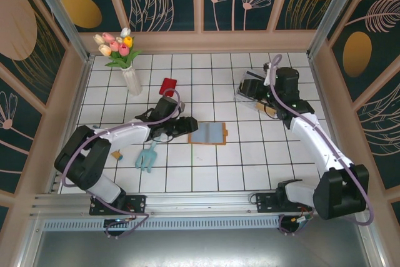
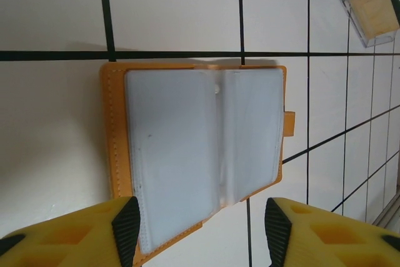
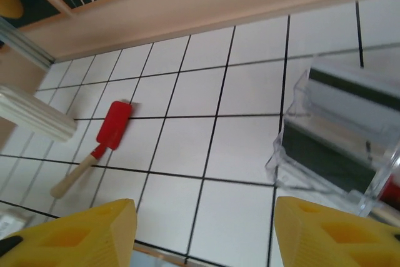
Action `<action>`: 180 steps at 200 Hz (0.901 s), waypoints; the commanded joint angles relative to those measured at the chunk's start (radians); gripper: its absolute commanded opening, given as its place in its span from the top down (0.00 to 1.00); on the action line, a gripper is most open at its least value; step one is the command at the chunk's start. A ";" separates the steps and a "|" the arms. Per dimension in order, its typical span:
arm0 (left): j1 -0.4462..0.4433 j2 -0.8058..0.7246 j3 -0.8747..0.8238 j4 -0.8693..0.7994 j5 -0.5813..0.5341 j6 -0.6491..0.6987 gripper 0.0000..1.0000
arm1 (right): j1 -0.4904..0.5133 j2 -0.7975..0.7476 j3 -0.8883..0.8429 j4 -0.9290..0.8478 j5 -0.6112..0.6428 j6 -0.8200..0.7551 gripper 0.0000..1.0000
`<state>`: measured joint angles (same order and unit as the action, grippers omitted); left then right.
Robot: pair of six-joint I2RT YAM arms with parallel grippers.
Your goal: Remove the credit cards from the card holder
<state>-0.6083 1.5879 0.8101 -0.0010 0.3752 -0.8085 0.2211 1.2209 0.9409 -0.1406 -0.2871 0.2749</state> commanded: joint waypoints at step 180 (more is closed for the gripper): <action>-0.021 0.157 0.071 -0.019 -0.075 -0.031 0.68 | 0.396 0.254 -0.249 0.116 0.108 0.536 0.54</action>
<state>-0.6231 1.7264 0.8646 -0.0196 0.3054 -0.8246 0.6029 1.4384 0.6666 -0.0490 -0.1864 0.7818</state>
